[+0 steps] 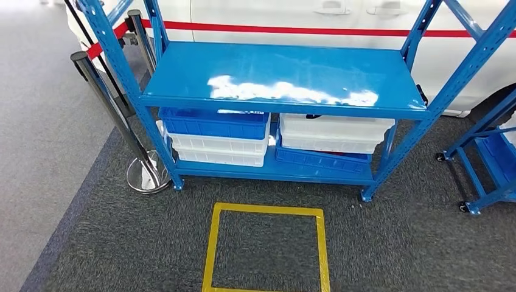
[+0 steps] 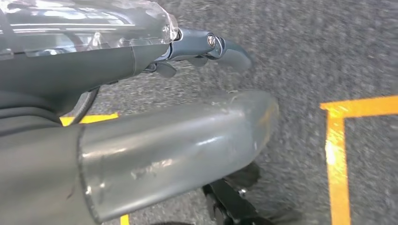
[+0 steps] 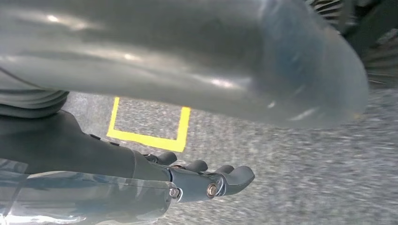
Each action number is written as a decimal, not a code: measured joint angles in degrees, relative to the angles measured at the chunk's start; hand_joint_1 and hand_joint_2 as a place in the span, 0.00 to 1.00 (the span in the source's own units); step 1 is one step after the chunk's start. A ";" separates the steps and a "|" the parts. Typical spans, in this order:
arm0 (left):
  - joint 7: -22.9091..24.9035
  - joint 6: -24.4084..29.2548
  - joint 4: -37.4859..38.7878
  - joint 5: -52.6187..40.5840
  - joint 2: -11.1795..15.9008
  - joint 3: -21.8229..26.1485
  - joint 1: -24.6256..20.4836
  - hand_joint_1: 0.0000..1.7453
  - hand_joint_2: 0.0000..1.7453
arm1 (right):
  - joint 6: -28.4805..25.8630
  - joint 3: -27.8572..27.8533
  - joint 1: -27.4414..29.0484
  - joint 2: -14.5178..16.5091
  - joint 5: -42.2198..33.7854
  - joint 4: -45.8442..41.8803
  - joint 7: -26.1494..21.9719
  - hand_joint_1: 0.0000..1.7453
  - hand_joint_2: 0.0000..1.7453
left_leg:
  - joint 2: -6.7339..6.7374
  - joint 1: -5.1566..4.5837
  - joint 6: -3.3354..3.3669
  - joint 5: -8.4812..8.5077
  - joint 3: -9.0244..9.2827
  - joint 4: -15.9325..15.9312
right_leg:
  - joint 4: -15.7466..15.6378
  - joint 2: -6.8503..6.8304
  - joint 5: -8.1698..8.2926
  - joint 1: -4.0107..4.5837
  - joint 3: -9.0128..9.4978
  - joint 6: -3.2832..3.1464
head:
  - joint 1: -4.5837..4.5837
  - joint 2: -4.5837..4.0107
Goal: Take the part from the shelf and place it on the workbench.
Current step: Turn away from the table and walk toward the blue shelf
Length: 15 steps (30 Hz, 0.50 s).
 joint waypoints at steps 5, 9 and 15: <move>0.15 -0.01 0.00 -0.10 0.03 -0.01 -0.69 0.00 0.00 | 0.13 -0.11 -0.42 0.07 0.28 0.05 -0.04 0.00 0.00 | 0.26 -0.17 -1.60 2.10 -1.07 6.23 | -2.63 0.27 1.17 -0.17 3.24 -1.43 | -0.40 0.01; 0.24 -0.01 0.01 -0.12 0.09 0.00 -0.73 0.00 0.00 | 0.14 -0.31 -0.53 0.09 0.68 0.04 -0.05 0.00 0.00 | 0.84 0.39 -2.60 -2.45 -10.71 17.34 | -3.48 0.38 -2.03 -0.35 7.61 -2.02 | -0.76 0.00; 0.30 -0.01 0.01 -0.12 0.20 0.04 0.25 0.00 0.00 | 0.16 -0.37 -0.28 0.20 0.84 0.17 -0.08 0.00 0.00 | 1.26 0.40 -2.02 5.95 -14.48 5.85 | -3.64 0.68 -8.03 -0.42 14.44 -0.97 | -0.79 0.00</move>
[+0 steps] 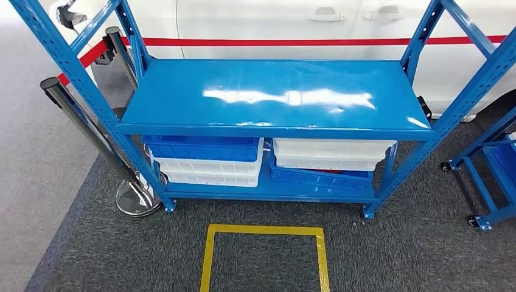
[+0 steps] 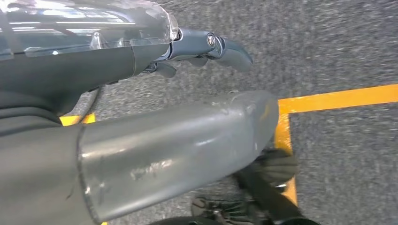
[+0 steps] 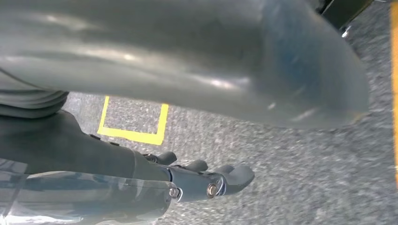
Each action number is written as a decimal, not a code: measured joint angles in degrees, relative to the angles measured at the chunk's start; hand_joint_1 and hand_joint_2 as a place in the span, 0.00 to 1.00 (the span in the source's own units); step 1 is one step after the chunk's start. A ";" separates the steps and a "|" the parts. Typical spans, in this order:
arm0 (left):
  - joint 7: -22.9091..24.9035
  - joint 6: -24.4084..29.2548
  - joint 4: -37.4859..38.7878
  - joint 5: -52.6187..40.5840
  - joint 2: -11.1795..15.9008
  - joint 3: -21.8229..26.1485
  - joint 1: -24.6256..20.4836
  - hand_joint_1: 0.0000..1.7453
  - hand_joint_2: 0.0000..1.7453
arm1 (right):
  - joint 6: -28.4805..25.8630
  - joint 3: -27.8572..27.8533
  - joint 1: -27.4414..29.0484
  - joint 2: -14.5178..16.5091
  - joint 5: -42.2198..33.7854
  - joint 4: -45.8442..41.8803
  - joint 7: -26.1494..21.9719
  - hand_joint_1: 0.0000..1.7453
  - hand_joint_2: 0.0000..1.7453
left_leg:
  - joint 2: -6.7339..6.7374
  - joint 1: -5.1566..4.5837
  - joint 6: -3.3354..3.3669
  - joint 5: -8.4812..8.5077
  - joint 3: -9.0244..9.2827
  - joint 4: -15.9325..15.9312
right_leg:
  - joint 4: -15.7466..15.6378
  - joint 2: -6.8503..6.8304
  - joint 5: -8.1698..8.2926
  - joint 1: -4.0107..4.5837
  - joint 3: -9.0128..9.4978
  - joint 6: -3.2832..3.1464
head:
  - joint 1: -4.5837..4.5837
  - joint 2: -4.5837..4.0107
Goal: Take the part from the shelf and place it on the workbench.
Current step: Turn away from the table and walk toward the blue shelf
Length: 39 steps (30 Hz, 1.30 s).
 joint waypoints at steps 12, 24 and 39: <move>0.18 0.26 0.00 -0.32 0.04 0.03 -0.35 0.00 0.00 | 0.08 -0.22 -0.47 0.19 0.43 -0.08 0.03 0.00 0.00 | -0.81 -0.07 2.79 -1.70 13.15 -7.90 | 12.75 -0.37 -6.76 -0.10 -14.01 2.35 | 0.57 0.01; 0.83 0.67 0.09 -1.20 0.01 -0.06 -0.89 0.00 0.00 | 0.40 -0.55 -0.66 0.21 1.24 -0.03 0.04 0.00 0.00 | -0.54 -0.08 -0.45 -11.42 8.60 8.65 | 0.85 -0.18 11.46 0.13 -13.41 -1.24 | 0.39 0.01; 0.96 -0.02 0.09 -1.25 0.17 -0.05 -0.61 0.00 0.00 | 0.63 -0.61 -0.76 0.31 1.97 -0.01 0.04 0.00 0.00 | 0.06 0.17 2.82 -1.15 9.64 -6.12 | 11.66 -0.33 3.31 -0.03 -16.37 2.06 | 0.84 0.01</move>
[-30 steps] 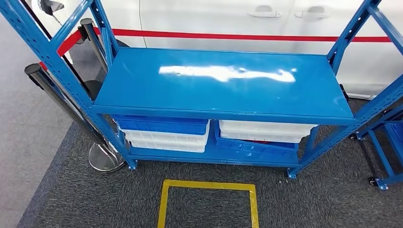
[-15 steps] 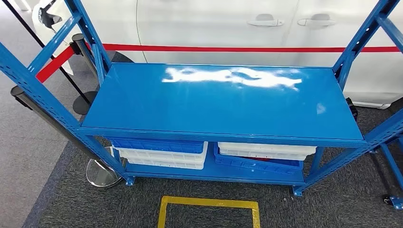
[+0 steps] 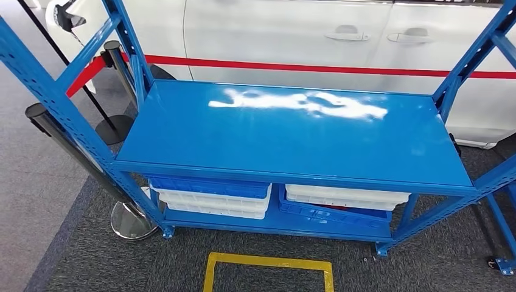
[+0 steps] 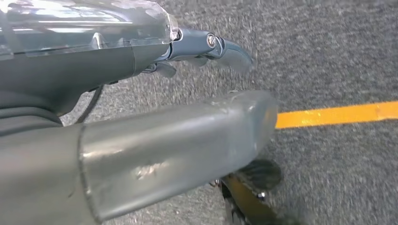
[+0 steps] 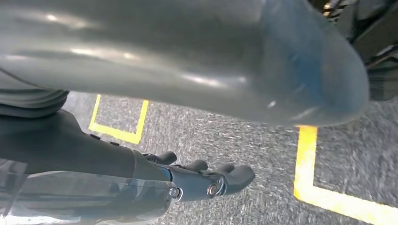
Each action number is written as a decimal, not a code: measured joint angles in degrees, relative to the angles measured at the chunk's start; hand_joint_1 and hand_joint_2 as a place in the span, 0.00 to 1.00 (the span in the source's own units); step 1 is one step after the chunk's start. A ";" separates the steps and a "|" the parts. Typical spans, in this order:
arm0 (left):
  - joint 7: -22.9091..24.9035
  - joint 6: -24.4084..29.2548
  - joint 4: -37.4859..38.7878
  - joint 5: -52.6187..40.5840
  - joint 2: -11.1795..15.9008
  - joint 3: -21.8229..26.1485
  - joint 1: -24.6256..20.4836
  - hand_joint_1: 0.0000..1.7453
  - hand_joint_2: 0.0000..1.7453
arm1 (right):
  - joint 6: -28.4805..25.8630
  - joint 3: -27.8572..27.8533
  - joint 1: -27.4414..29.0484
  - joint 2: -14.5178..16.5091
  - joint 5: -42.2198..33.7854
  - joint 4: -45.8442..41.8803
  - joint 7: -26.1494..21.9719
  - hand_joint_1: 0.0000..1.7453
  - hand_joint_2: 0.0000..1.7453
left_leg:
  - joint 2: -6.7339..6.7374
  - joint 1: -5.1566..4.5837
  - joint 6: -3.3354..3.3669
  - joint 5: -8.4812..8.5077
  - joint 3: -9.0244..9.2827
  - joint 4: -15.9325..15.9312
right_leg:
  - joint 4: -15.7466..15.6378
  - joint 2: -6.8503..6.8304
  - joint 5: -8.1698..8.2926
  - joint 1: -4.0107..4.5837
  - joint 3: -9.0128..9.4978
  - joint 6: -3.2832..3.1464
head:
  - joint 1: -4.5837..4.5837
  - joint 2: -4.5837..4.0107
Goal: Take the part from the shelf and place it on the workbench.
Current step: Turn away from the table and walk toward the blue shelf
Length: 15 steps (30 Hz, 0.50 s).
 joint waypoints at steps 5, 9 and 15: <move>0.01 0.06 0.00 0.06 0.01 0.03 0.19 0.00 0.00 | 0.08 -0.07 0.04 0.01 0.26 0.00 0.00 0.00 0.00 | 0.07 -0.05 -0.34 -0.17 0.15 0.23 | -3.46 -0.11 2.53 -0.09 3.68 0.00 | 0.07 0.00; 0.01 0.21 0.00 0.04 0.00 0.05 0.10 0.00 0.00 | 0.19 -0.15 -0.11 0.06 0.50 -0.02 -0.03 0.00 0.00 | 0.00 -0.42 -1.64 -0.80 0.09 0.56 | -11.32 -0.06 4.15 0.32 7.92 -1.00 | -0.08 0.00; 0.14 0.44 0.00 0.04 0.02 0.06 0.05 0.00 0.00 | 0.21 -0.26 -0.09 0.23 0.95 -0.02 -0.16 0.00 0.50 | 0.00 0.04 -3.50 -7.07 -4.48 11.08 | -12.16 -0.41 4.52 -0.02 8.11 -2.69 | -0.63 -0.01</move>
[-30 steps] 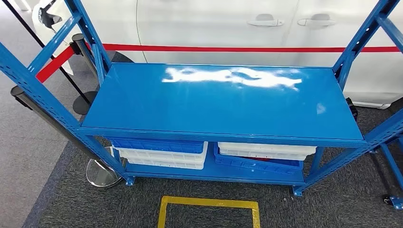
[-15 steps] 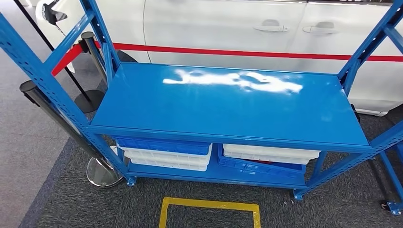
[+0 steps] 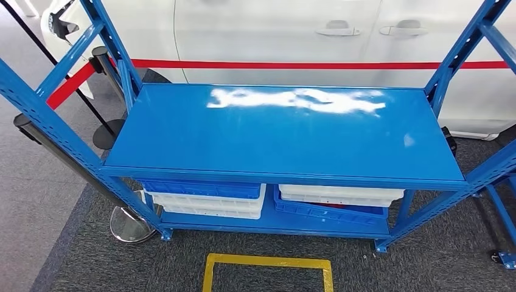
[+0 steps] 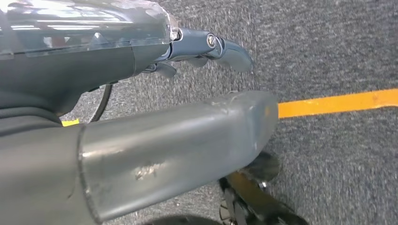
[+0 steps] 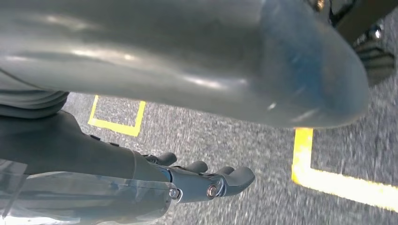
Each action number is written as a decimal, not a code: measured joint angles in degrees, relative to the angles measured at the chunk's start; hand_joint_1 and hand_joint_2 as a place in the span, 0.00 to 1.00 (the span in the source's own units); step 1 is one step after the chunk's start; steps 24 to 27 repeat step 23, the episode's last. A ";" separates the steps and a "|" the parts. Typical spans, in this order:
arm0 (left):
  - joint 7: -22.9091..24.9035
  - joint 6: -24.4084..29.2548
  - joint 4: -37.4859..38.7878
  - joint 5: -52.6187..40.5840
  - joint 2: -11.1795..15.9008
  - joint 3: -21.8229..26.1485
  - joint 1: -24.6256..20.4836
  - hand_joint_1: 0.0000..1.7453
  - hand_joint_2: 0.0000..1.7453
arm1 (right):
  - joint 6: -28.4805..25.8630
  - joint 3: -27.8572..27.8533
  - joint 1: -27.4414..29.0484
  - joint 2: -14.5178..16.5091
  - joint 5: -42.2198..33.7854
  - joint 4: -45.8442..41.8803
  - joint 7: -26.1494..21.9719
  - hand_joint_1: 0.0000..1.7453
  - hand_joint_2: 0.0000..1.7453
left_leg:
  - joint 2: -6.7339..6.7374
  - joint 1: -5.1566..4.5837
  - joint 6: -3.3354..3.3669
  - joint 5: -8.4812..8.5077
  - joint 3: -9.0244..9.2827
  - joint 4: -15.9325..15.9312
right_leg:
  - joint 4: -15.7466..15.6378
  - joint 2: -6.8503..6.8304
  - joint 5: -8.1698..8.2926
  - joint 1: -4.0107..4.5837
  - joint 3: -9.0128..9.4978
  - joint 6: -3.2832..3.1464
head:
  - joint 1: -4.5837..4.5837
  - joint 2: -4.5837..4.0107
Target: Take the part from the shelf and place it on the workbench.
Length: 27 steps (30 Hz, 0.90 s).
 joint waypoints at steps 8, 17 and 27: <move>0.79 0.36 0.02 -0.08 -0.07 0.13 0.06 0.00 0.00 | -0.96 -0.44 -0.06 0.02 0.32 -0.01 0.16 0.00 0.00 | -0.29 0.64 -0.45 6.59 3.44 -9.51 | 1.20 0.23 -0.98 0.52 0.06 0.42 | -0.07 0.01; 0.98 0.77 0.02 -0.17 -0.11 0.61 0.01 0.00 0.00 | -0.99 -1.62 -0.09 0.04 0.16 0.00 0.16 0.00 0.00 | -0.44 -0.03 1.12 6.52 3.48 -9.80 | 0.82 0.37 -0.78 0.37 0.29 1.27 | 0.15 0.01; 1.86 2.71 0.02 -0.46 -0.11 0.93 -0.02 0.00 1.00 | -0.98 -2.11 -0.10 0.06 0.28 0.00 0.29 0.00 1.00 | -0.44 -0.15 1.22 6.47 3.50 -9.78 | 0.76 0.37 -0.80 0.28 0.31 1.44 | 0.14 0.01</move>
